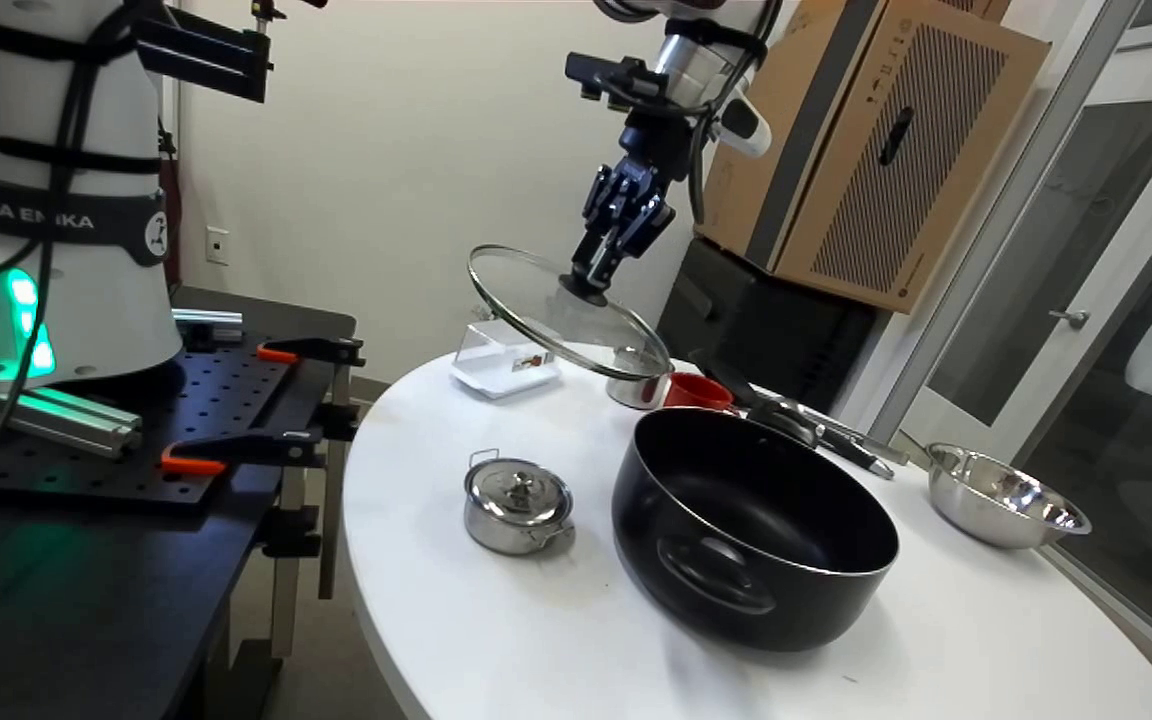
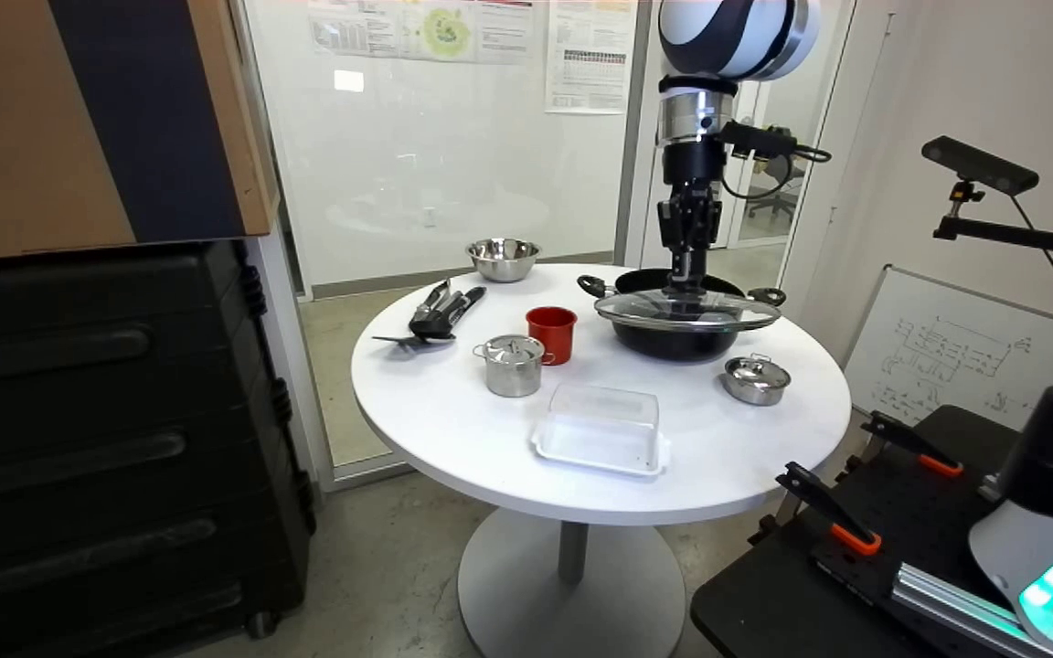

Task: Remove the lid from the pot and put it on the table, pick up the lid and put it back on the pot

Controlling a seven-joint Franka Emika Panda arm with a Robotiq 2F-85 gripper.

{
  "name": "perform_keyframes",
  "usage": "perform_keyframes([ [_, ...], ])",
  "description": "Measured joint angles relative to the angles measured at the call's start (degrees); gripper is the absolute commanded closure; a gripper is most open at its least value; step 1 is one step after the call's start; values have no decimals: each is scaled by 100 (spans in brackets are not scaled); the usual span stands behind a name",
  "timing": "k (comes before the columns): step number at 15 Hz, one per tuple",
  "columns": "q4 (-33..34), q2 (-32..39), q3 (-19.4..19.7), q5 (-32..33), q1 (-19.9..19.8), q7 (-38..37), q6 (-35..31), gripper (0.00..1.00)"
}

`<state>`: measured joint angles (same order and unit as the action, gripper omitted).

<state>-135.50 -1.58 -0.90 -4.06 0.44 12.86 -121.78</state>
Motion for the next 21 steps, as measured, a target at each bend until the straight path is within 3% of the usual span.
perform_keyframes([
  [8,54,325,2,-4,8,20,281,76],
  [21,797,1397,109,-7,-287,-46,353,76],
])
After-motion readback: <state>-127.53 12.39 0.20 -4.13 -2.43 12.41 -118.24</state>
